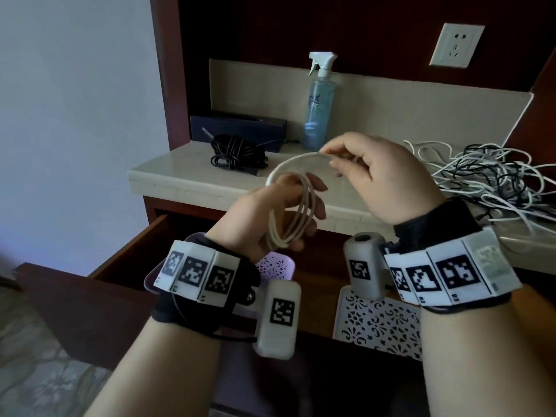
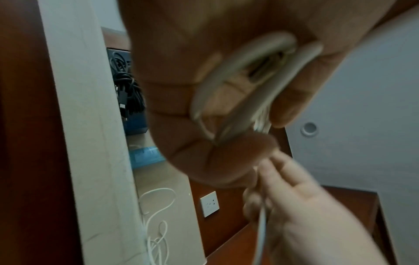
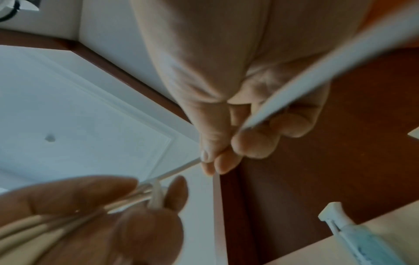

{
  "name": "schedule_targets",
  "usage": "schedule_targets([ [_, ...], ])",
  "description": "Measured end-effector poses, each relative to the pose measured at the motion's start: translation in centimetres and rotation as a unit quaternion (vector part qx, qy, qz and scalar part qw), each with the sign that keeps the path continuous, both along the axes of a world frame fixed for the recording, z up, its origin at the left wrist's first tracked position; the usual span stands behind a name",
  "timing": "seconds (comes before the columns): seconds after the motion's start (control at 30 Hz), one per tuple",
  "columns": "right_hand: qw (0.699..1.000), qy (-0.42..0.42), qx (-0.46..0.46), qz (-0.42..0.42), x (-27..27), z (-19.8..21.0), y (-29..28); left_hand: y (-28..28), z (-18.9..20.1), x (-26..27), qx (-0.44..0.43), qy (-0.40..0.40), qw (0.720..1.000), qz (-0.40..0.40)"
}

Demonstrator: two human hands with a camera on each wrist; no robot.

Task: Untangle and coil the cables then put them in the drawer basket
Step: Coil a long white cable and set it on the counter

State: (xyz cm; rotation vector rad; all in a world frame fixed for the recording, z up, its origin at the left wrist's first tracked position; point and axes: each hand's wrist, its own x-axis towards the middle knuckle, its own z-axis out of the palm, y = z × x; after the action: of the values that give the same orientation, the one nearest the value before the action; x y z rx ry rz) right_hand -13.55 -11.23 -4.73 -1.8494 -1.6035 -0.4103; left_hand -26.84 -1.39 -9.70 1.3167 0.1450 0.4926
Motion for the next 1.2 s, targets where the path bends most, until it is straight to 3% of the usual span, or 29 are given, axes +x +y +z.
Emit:
schedule_targets([
  [0.17,0.999,0.016,0.016,-0.026,0.9,-2.7,-1.5,0.8,0.7,-0.5,-0.074,-0.094,0.993,0.005],
  [0.4,0.998,-0.035,0.060,-0.005,-0.9,-4.2,-2.1,0.3,0.5,0.4,-0.098,-0.111,0.987,0.059],
  [0.6,0.999,0.005,0.035,-0.004,-1.2,-4.7,-2.1,0.0,0.5,0.6,-0.105,-0.135,0.984,0.041],
  [0.8,0.999,-0.013,0.030,-0.036,-0.3,-4.9,-3.2,1.0,0.4,0.2,-0.171,-0.186,0.962,0.106],
  [0.97,0.996,0.043,-0.025,-0.068,1.3,-4.9,-4.7,2.2,0.6,-0.8,-0.210,-0.223,0.939,0.157],
  [1.2,0.997,0.017,0.017,-0.069,1.1,-5.2,-5.1,1.9,0.7,-0.6,-0.240,-0.214,0.924,0.205],
])
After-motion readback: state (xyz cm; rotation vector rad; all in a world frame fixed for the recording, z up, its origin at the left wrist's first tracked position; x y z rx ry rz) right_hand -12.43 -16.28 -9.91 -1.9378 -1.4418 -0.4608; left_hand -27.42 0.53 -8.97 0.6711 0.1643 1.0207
